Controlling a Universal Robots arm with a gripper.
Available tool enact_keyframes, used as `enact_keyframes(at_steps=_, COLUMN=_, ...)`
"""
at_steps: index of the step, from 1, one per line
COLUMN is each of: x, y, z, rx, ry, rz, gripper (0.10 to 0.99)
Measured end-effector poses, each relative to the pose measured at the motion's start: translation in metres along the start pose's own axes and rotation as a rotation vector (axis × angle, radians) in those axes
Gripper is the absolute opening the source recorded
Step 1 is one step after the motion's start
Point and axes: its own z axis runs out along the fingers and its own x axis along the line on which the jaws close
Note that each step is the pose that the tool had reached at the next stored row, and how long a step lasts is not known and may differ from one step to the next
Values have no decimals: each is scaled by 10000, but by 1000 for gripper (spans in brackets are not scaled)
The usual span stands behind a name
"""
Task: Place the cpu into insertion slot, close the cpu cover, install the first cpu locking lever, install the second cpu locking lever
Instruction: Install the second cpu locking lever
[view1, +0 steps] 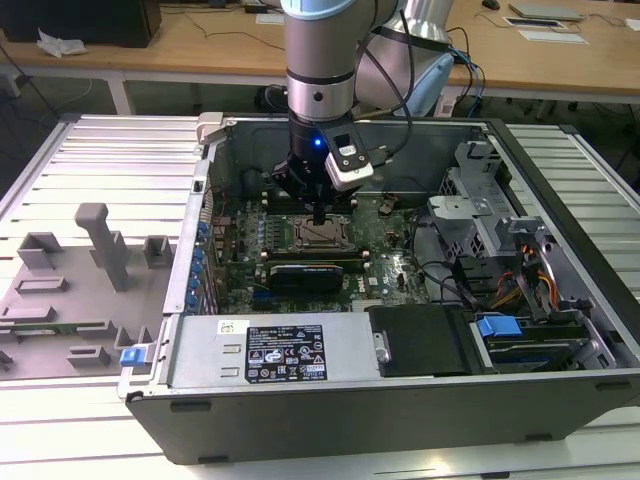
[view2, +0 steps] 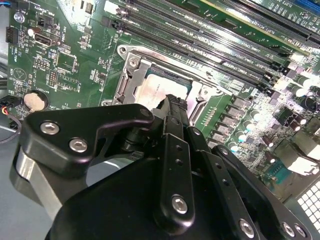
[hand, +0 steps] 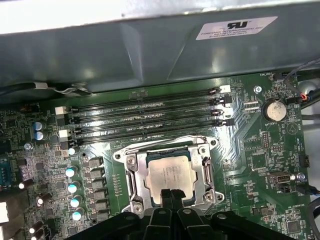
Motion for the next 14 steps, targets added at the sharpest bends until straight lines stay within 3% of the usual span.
enact_keyframes(at_steps=14, x=-10, y=-70, z=2, rx=0, ry=0, rz=0, gripper=106)
